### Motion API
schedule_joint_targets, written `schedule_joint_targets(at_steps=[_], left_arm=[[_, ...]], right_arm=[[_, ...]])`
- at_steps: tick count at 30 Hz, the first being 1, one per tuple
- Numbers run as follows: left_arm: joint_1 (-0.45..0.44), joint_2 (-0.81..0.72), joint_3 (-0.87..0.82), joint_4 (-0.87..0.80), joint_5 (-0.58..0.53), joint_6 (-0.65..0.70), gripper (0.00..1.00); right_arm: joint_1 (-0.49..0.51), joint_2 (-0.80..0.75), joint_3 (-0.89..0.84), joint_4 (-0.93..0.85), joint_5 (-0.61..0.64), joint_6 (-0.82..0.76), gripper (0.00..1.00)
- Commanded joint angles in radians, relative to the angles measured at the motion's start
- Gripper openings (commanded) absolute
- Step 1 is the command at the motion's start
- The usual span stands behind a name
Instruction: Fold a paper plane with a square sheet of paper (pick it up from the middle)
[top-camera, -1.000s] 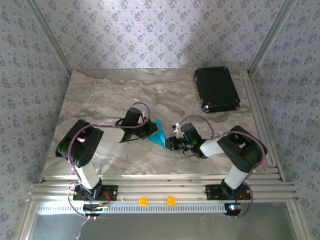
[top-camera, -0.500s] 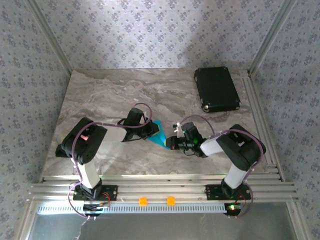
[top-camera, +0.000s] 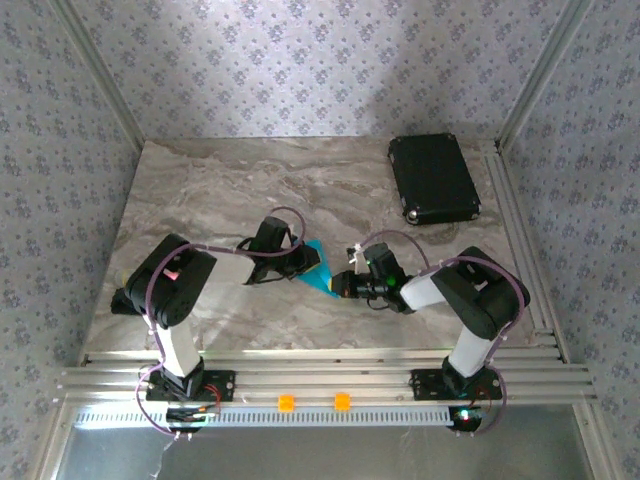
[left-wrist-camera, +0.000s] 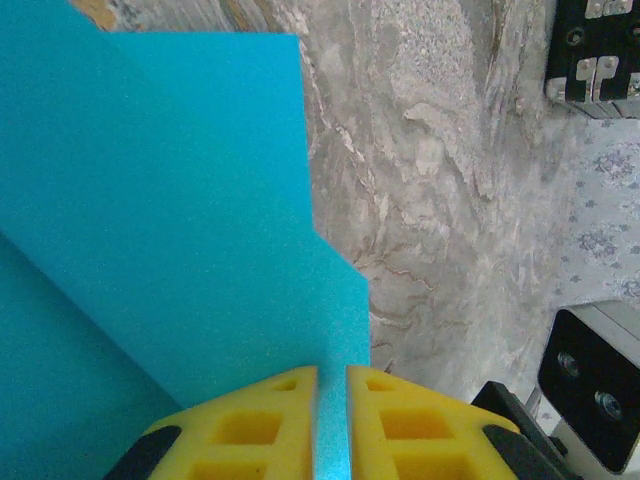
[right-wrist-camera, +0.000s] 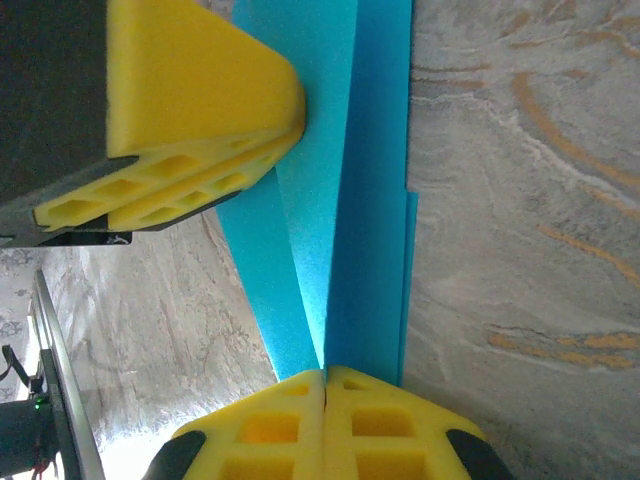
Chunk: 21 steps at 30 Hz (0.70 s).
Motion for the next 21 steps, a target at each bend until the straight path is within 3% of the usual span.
schedule_joint_targets(at_steps=[1,11,21], left_arm=[[-0.015,-0.009,0.007,0.017,-0.007,0.001,0.17],[-0.021,-0.151,-0.069,-0.023,-0.081,-0.012,0.13],[-0.022,-0.092,-0.048,0.018,-0.035,-0.015,0.09]], right_arm=[[0.009,0.072,-0.016,-0.152,0.055,0.025,0.0],[-0.003,0.096,-0.044,-0.061,0.036,0.074,0.0],[-0.009,0.117,-0.051,-0.02,0.026,0.091,0.0]])
